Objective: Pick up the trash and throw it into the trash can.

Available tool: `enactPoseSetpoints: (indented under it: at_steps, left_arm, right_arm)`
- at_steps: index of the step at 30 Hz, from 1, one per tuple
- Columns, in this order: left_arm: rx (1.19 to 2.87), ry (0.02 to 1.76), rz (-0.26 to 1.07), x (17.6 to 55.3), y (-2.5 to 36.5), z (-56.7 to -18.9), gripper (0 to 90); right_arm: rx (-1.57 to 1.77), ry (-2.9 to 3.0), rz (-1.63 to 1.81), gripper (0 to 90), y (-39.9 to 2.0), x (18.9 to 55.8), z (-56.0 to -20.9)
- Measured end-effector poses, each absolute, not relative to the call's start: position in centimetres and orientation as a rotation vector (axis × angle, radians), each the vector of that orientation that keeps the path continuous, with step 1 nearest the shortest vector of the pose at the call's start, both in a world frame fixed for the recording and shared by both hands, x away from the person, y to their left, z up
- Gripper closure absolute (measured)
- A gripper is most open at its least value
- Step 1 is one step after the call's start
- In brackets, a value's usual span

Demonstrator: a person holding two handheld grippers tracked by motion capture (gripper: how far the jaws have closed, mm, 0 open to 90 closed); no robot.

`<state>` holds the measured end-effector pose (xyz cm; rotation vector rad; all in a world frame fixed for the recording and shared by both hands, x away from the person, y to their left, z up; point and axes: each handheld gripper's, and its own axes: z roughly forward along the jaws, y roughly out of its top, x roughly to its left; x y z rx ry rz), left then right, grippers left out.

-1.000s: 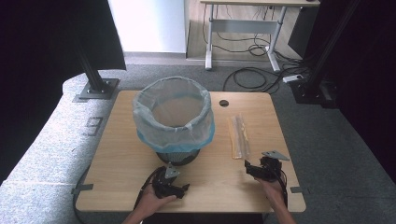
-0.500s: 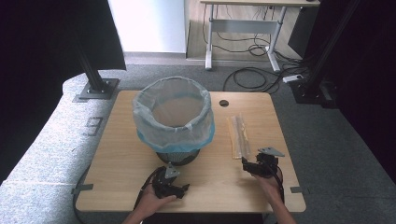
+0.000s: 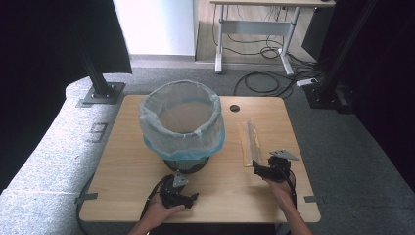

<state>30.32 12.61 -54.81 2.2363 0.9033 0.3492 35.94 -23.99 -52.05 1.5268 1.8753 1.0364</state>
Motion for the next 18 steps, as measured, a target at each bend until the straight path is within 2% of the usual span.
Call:
enactPoseSetpoints:
  at_steps: [18]
  left_arm:
    - [2.237,0.903,0.349,30.3,12.6,-54.8,14.7]
  right_arm:
    - [1.491,1.877,1.032,9.7,-22.9,38.0,-51.1]
